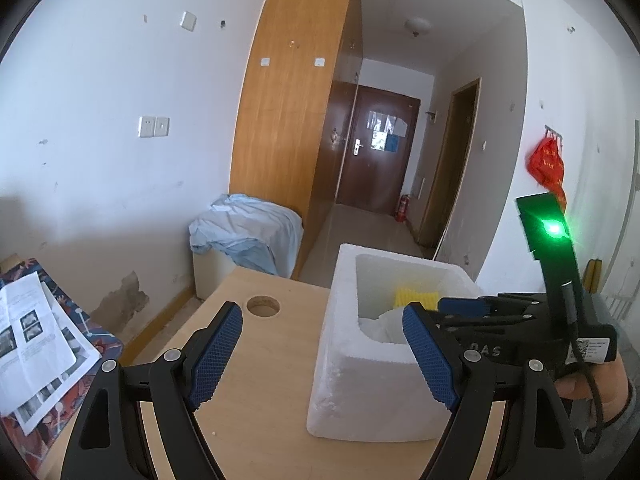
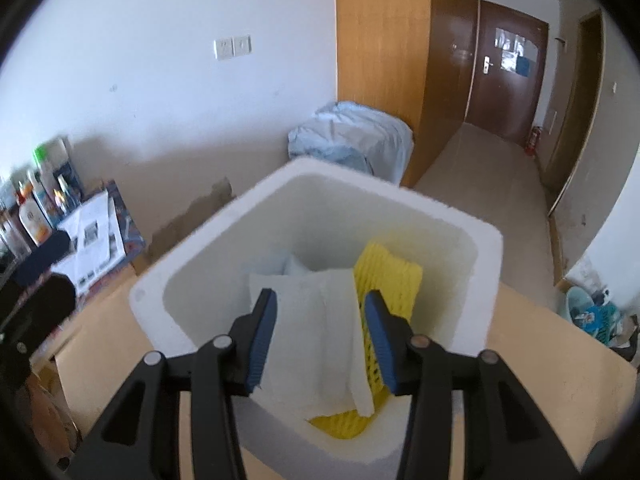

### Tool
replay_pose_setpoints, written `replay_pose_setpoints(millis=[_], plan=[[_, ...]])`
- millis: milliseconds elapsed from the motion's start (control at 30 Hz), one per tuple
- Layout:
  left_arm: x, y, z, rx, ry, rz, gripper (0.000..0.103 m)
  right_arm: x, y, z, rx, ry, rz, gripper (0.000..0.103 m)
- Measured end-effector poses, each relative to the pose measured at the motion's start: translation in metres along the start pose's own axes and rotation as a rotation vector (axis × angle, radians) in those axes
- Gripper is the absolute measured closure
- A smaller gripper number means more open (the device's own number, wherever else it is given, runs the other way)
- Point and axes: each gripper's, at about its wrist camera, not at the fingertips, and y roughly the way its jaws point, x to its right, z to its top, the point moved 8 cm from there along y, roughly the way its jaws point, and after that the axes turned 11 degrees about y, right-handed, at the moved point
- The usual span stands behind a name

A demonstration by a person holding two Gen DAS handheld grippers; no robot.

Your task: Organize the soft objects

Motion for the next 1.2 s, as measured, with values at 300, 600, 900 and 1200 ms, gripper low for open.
replay_pose_setpoints(millis=[300,600,900,1200], plan=[[-0.002,-0.008,0.003,0.001,0.004,0.007,0.02,-0.005,-0.013,-0.004,0.044,-0.007,-0.018,0.035],[-0.005,-0.03,0.006,0.026,-0.004,0.022,0.02,-0.004,-0.025,-0.006,0.075,0.009,-0.019,0.0],[-0.002,-0.039,0.006,0.031,-0.002,0.033,0.02,-0.006,-0.032,-0.01,0.088,-0.003,-0.026,0.0],[0.012,-0.053,-0.004,0.016,0.009,0.016,0.02,0.0,-0.059,-0.028,0.106,0.023,-0.034,0.0]])
